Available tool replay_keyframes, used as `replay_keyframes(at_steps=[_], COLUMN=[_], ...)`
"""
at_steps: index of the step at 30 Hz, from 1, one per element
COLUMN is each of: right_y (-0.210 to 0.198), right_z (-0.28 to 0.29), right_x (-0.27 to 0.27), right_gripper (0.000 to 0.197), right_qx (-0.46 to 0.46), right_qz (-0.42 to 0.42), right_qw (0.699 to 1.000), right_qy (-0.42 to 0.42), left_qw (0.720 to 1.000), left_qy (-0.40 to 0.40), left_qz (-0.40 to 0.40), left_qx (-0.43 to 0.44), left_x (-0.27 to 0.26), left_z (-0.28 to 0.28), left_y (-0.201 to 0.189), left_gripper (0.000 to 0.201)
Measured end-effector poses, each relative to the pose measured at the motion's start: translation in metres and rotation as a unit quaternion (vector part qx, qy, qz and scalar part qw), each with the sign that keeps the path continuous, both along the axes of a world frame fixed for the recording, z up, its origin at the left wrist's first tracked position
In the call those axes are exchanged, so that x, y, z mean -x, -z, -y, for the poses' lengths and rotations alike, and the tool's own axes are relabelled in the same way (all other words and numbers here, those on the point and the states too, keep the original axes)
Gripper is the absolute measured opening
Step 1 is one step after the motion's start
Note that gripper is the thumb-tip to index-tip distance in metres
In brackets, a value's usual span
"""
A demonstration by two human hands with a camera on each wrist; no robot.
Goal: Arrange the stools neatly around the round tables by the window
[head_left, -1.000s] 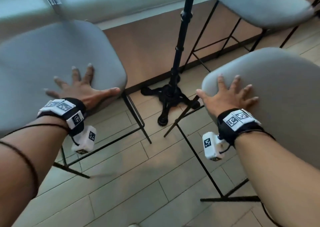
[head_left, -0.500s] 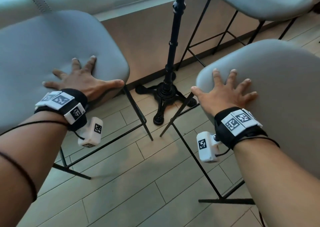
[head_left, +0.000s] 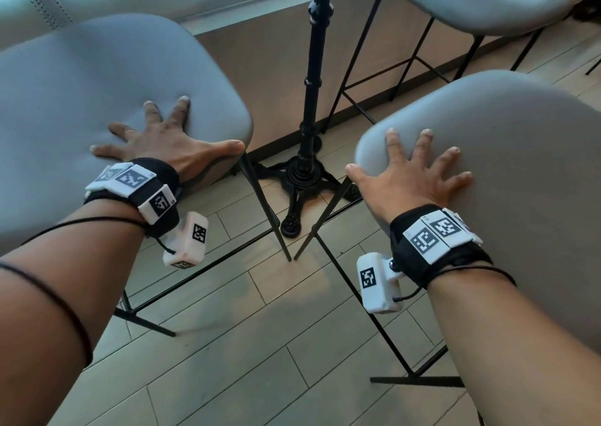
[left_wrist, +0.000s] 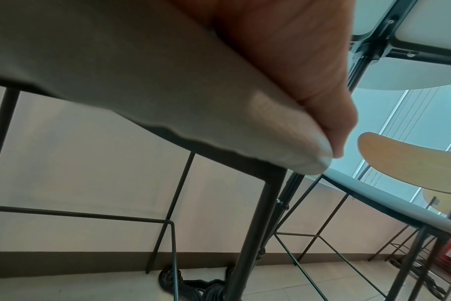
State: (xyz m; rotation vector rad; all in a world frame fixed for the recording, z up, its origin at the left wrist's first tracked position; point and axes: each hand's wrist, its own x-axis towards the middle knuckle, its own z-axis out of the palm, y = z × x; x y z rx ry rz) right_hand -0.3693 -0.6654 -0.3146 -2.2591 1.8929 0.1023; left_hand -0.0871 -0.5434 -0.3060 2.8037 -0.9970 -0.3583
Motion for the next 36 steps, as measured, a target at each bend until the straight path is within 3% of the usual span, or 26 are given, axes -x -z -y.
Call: replay_keyframes(at_steps=[22,28,30,32,34,36], right_y=[0.0,0.001,0.0,-0.007,-0.021,-0.039], right_z=[-0.002,-0.003,-0.006,-0.006,-0.019,-0.042], right_x=[-0.001,0.0,0.005,0.007,0.007,0.01], right_gripper=[0.092,0.092,0.092,0.091,0.087,0.076], right_qx=[-0.002,-0.012,-0.026,-0.035,-0.022,-0.024], right_qz=[0.005,-0.002,-0.003,0.028,0.1,0.218], right_qw=[1.0,1.0,1.0,0.999,0.994,0.973], right_qy=[0.001,-0.009,-0.015,-0.008,-0.025,-0.075], left_qw=[1.0,0.999,0.997,0.982,0.953,0.95], left_qy=[-0.005,0.008,0.042,0.095,0.159,0.149], left_qz=[0.0,-0.032,-0.019,-0.024,-0.055,-0.087], left_qx=[0.001,0.001,0.056,0.164,0.251,0.259], left_x=[0.006,0.005,0.013,0.023,0.048,0.09], left_z=[0.006,0.002,-0.009,-0.031,-0.073,-0.13], left_y=[0.001,0.001,0.001,-0.006,-0.01,-0.013], left_gripper=[0.127,0.123,0.115,0.1,0.076,0.048])
